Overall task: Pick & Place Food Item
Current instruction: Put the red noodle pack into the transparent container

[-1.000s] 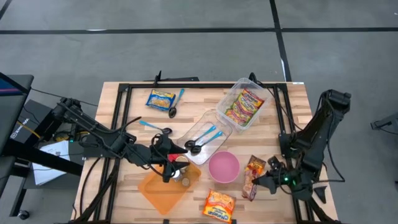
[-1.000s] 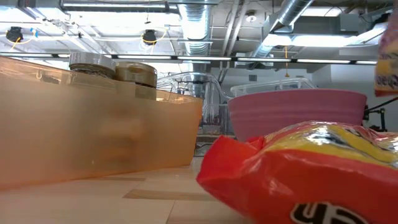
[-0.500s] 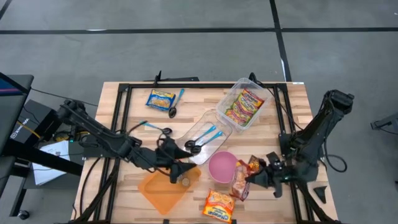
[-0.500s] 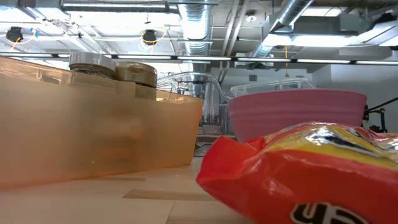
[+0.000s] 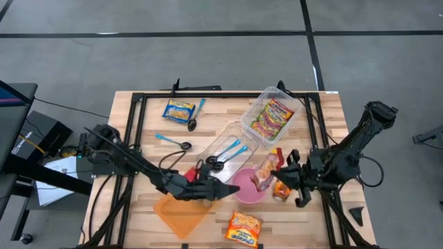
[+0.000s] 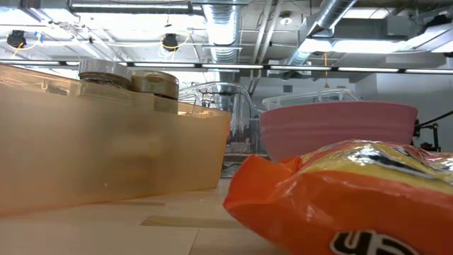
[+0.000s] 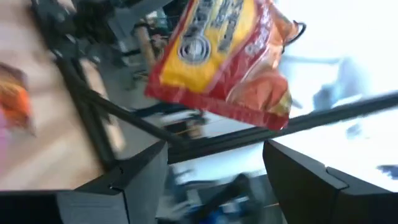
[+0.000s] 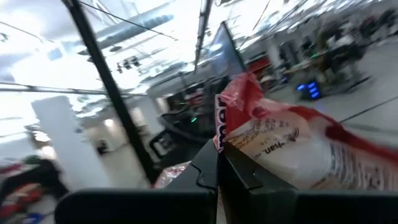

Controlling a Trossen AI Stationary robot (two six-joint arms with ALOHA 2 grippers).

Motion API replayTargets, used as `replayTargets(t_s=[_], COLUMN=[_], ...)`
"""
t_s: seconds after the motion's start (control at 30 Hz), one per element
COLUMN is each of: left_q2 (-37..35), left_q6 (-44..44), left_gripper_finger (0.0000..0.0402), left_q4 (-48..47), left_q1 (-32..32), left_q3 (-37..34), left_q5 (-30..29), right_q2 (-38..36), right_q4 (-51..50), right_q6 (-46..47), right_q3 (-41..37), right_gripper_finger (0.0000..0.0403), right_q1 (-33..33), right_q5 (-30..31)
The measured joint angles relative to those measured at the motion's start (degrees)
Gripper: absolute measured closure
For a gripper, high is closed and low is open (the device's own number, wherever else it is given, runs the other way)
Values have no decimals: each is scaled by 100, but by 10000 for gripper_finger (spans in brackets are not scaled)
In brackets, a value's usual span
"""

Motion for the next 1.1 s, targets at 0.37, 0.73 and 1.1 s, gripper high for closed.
replayTargets(t_s=[0.37, 0.73, 1.1], left_q2=[473, 473, 473], left_q6=[-472, -478, -621], left_gripper_finger=[143, 143, 143], left_q4=[1346, 1274, 1164], left_q1=[65, 195, 319], left_q3=[184, 544, 544], left_q5=[-315, -291, -488], right_q2=[1, 52, 52], right_q4=[-157, 64, 318], right_q6=[-410, -1314, -1738], right_q3=[50, 50, 50], right_gripper_finger=[403, 403, 403], right_q1=[-399, -821, -1269], right_q5=[-111, -197, -1187])
